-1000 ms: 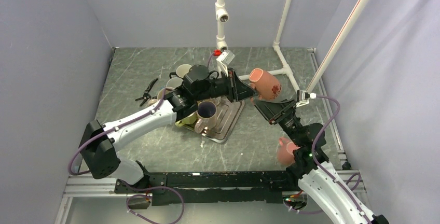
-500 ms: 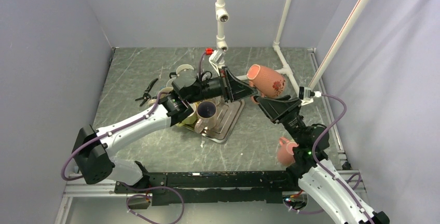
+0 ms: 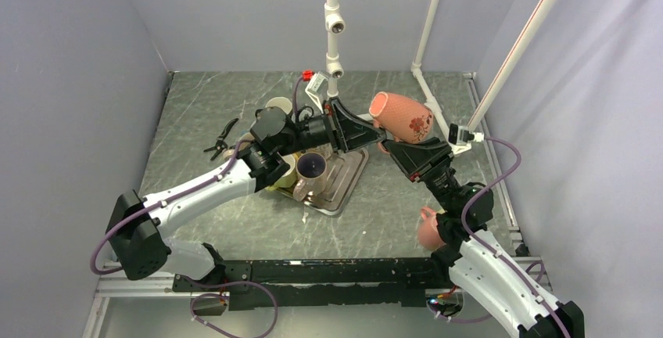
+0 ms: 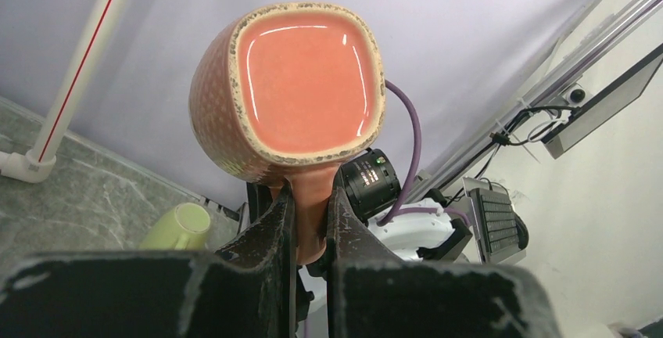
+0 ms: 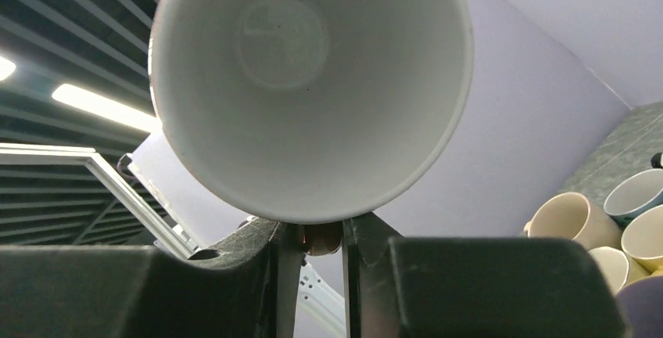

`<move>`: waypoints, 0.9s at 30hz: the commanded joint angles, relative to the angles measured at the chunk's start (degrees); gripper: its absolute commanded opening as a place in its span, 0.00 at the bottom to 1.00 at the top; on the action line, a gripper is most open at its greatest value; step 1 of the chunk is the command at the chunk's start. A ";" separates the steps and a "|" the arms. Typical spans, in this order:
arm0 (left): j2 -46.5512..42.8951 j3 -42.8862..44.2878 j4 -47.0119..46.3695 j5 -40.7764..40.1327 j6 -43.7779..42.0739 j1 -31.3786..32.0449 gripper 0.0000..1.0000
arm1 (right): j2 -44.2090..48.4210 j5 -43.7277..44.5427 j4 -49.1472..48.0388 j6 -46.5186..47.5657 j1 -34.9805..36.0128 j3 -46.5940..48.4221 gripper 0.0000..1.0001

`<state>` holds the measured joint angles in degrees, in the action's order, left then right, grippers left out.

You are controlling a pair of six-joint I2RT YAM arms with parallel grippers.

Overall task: Turn the mug right side up
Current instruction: Turn over the cup at the center of the board.

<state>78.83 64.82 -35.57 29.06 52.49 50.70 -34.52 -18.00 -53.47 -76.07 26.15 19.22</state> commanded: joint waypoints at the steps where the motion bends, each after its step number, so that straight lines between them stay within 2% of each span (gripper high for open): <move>1: -1.21 -1.76 -0.16 2.49 -0.35 0.26 0.02 | 0.53 -0.82 -9.64 1.57 0.13 4.44 0.18; 3: -1.45 -1.77 1.49 2.01 -0.77 0.24 0.08 | 0.66 -1.44 -8.43 3.53 0.13 5.31 0.00; 6: -2.28 -1.46 5.93 0.72 -2.69 0.21 0.32 | 1.59 -0.98 -3.22 7.43 0.13 6.44 0.00; 8: -3.40 -1.71 8.97 -1.33 -4.43 0.25 0.56 | 2.30 -0.24 0.04 10.36 0.13 6.90 0.00; 10: -4.88 -2.67 10.59 -3.05 -6.25 0.22 0.74 | 3.25 0.36 3.83 14.51 0.13 7.52 0.00; 12: -6.73 -2.96 14.41 -5.45 -8.78 0.19 0.83 | 4.11 0.58 8.07 18.13 0.13 8.50 0.00; 16: -12.26 -2.05 26.24 -10.45 -15.53 0.14 0.89 | 6.45 3.56 24.87 28.88 0.13 12.83 0.00; 21: -19.50 0.10 45.88 -19.39 -25.42 0.17 0.91 | 4.50 5.50 46.46 47.27 0.13 19.73 0.00; 27: -25.55 1.62 64.95 -35.01 -28.81 0.16 0.90 | -0.18 10.84 60.66 62.33 0.15 23.56 0.00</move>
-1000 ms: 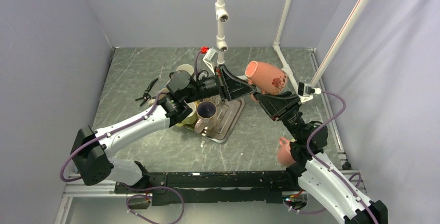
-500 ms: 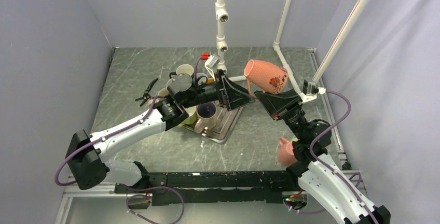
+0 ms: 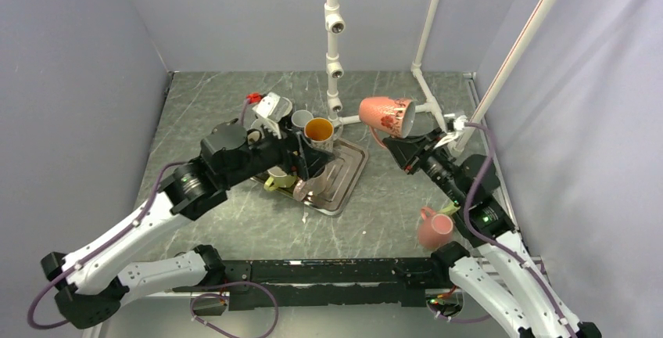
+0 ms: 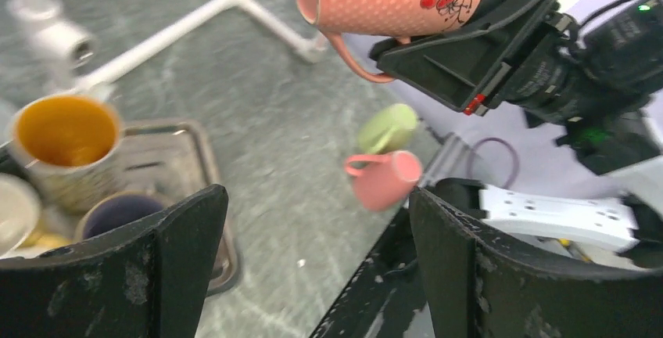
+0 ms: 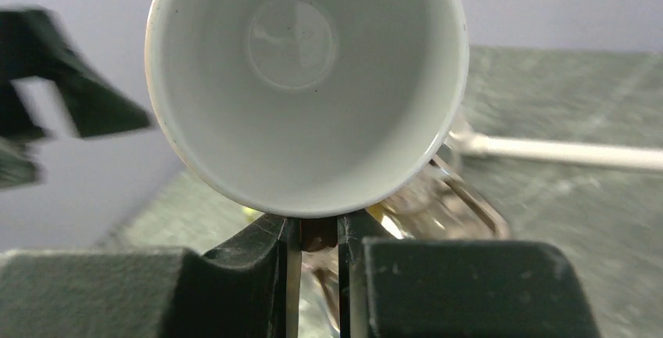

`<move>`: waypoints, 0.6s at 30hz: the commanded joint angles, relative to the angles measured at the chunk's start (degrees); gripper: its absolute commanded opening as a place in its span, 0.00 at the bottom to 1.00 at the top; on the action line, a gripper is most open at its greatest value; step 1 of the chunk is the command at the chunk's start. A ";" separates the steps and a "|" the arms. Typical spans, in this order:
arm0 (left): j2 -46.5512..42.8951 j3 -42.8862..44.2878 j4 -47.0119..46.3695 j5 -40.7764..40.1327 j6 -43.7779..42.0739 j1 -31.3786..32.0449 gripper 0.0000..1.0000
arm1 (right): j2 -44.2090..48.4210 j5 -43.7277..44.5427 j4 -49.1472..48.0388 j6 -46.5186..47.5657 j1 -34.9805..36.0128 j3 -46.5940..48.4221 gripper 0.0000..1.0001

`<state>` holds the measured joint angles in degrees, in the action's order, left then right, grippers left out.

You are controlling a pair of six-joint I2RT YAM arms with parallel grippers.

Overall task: Turn the mug right side up
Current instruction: Turn over the cup at the center of the board, then place the cup on the tray.

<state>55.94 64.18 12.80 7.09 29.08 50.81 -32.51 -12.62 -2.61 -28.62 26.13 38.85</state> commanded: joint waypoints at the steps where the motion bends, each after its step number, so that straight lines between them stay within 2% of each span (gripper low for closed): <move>1: -3.24 2.22 18.77 -15.25 -5.79 0.03 0.90 | -3.41 6.27 10.89 16.44 0.15 4.27 0.00; 7: -5.30 1.03 25.68 -23.57 -6.36 0.03 0.89 | -10.98 5.90 13.63 20.60 0.22 3.77 0.00; 18: -8.92 -3.76 24.20 -27.67 -8.75 0.07 0.88 | -27.49 8.78 18.78 21.45 2.93 10.29 0.00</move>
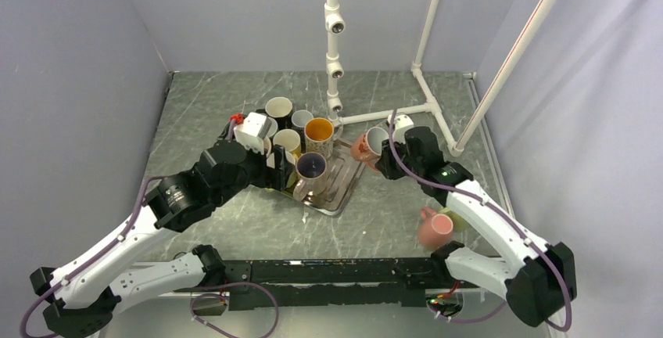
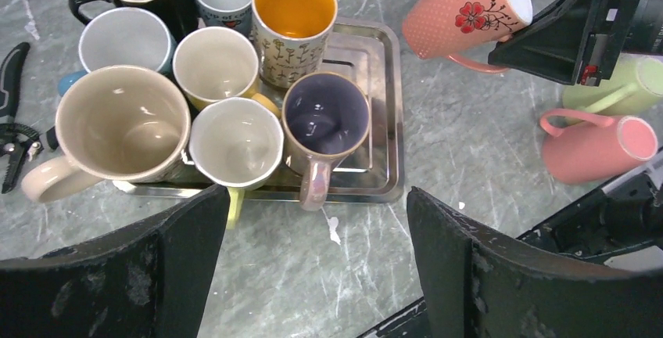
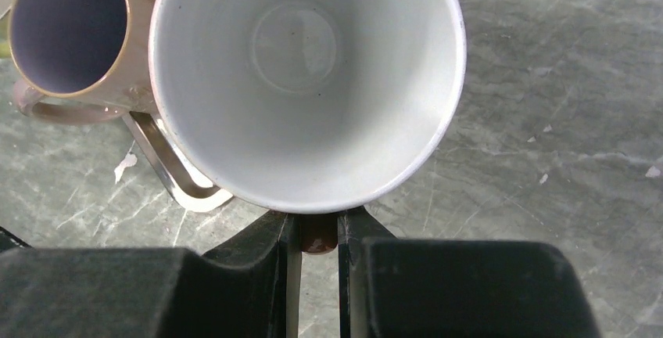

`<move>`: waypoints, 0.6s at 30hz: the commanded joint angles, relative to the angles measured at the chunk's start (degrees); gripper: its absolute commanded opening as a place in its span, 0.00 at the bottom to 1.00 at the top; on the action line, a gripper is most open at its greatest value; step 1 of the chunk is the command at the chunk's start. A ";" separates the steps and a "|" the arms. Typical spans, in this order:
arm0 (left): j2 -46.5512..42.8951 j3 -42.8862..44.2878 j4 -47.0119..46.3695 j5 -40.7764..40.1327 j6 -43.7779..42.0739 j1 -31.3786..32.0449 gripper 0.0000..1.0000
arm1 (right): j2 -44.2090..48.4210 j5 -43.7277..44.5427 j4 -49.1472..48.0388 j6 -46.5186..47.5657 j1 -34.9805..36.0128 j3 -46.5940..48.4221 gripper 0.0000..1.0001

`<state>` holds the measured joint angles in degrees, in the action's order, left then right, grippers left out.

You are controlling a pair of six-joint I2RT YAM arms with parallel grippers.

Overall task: Turn the mug right side up
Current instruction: Place the cup on the tray.

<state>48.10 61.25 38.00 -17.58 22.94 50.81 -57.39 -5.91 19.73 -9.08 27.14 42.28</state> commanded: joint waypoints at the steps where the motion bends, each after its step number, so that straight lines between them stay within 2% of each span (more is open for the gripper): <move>1: -1.15 -0.94 -0.66 -3.00 -3.02 0.04 0.88 | -4.21 3.04 -2.60 2.07 2.52 7.66 0.00; 8: -2.96 -1.65 1.55 -4.17 -4.70 0.08 0.88 | -12.15 6.99 -1.22 3.01 5.86 10.71 0.00; 18: -5.89 -4.08 0.25 -2.29 -4.05 0.15 0.89 | -23.10 10.48 3.60 5.90 6.62 17.58 0.00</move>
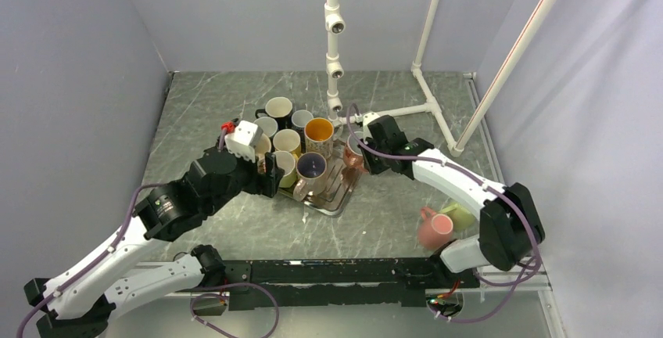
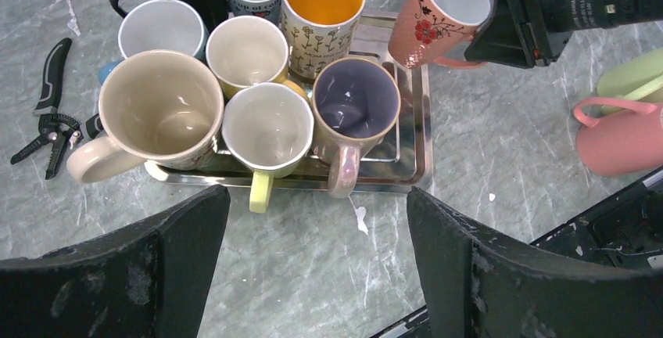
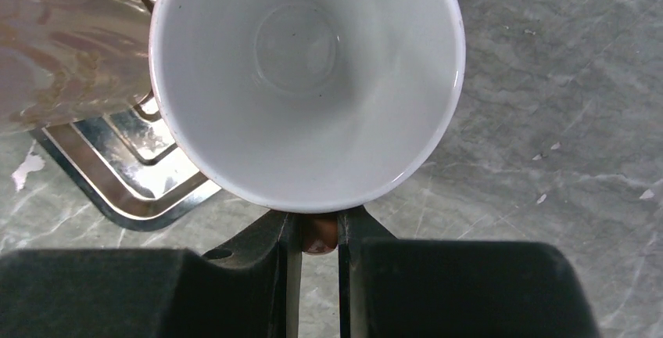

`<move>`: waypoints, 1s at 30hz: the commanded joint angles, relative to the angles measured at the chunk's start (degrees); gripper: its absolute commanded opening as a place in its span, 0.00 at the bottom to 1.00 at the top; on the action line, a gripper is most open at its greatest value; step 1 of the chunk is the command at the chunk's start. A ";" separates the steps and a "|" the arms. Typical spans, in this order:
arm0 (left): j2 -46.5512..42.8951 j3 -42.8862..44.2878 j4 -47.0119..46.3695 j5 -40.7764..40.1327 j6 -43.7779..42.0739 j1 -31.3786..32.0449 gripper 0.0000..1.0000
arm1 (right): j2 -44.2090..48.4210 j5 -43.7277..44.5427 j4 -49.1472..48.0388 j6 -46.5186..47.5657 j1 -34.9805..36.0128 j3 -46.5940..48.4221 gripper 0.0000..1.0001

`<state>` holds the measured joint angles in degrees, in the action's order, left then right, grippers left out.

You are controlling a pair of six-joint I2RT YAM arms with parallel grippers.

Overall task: Turn the mug right side up
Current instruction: Place the cup on the tray.

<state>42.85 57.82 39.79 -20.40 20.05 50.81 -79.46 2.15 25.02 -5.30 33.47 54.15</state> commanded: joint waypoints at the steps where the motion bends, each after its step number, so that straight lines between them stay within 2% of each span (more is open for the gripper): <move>1: -0.58 -0.80 -1.58 0.68 -1.02 0.17 0.89 | -1.77 2.24 -1.58 2.56 0.32 6.12 0.00; 16: -0.29 -1.57 -1.75 0.82 -0.63 0.52 0.89 | -11.44 1.70 2.30 14.39 0.18 12.59 0.00; 21: -0.55 -1.66 -1.64 0.38 -0.53 0.78 0.89 | -12.60 -3.04 -0.52 19.31 0.12 11.40 0.00; 27: -0.80 -1.50 -1.00 -0.65 -0.33 1.55 0.89 | -12.40 -5.54 -3.14 23.80 -0.12 10.27 0.09; 30: -0.96 -1.49 -0.87 -0.90 -0.36 1.69 0.89 | -13.43 -7.06 -3.00 24.73 -0.46 10.62 0.23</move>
<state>42.70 56.45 39.83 -19.84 20.21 52.07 -93.25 -1.98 27.09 15.84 33.45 63.46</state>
